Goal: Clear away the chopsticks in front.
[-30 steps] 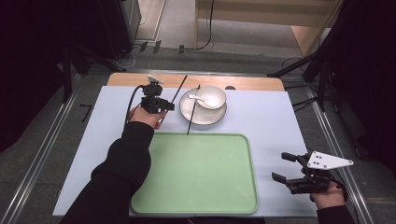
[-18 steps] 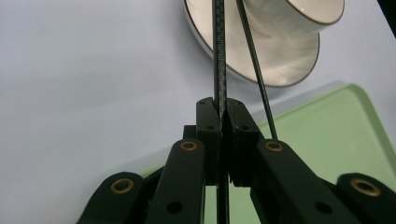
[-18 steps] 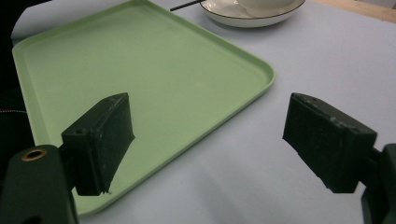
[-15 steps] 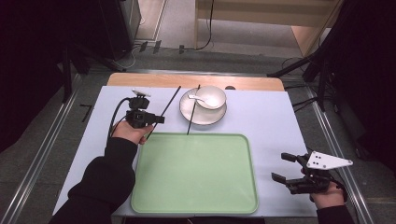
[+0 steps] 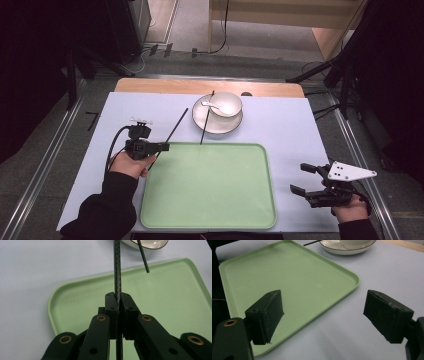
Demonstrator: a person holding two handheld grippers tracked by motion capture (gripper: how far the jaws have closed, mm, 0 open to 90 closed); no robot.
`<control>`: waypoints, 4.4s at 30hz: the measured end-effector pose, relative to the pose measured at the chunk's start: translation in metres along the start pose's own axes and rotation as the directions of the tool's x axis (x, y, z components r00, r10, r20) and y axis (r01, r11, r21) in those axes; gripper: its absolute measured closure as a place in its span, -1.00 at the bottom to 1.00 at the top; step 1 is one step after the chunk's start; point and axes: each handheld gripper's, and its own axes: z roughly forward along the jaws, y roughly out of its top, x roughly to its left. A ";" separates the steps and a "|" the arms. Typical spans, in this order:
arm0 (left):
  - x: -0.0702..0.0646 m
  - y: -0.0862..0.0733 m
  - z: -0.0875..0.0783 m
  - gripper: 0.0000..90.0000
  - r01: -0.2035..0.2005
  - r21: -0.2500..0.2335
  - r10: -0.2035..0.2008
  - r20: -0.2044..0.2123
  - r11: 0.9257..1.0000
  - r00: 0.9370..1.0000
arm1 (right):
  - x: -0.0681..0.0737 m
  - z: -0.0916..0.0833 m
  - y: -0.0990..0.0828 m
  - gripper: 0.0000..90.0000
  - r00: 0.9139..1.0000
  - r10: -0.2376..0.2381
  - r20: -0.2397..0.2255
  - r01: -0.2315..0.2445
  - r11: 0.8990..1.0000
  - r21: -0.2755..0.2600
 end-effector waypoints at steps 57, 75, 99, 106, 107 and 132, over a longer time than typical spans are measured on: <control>-0.008 -0.070 -0.006 -0.17 -0.053 0.050 0.050 0.045 0.997 0.998 | -0.004 0.017 0.012 -0.63 0.998 -0.034 -0.051 0.034 0.999 0.003; -0.003 -0.026 0.004 -0.26 -0.167 0.058 0.161 0.087 0.984 0.983 | -0.004 0.013 0.009 -0.63 0.999 -0.016 -0.039 0.015 1.000 -0.005; -0.020 0.058 0.012 -0.32 -0.237 0.039 0.232 0.101 0.971 0.967 | -0.005 0.013 0.008 -0.63 0.999 -0.008 -0.035 0.008 1.000 -0.005; -0.030 0.082 0.025 -0.31 -0.251 0.040 0.247 0.094 0.967 0.965 | -0.005 0.012 0.008 -0.63 0.999 -0.008 -0.034 0.008 1.000 -0.007; -0.031 0.085 0.027 -0.31 -0.255 0.038 0.250 0.091 0.966 0.964 | -0.005 0.012 0.008 -0.63 0.999 -0.007 -0.034 0.007 1.000 -0.007; -0.047 0.125 0.111 0.06 -0.204 0.133 0.210 -0.038 0.970 0.977 | -0.004 0.005 0.006 -0.63 1.000 0.001 -0.024 -0.002 1.000 -0.023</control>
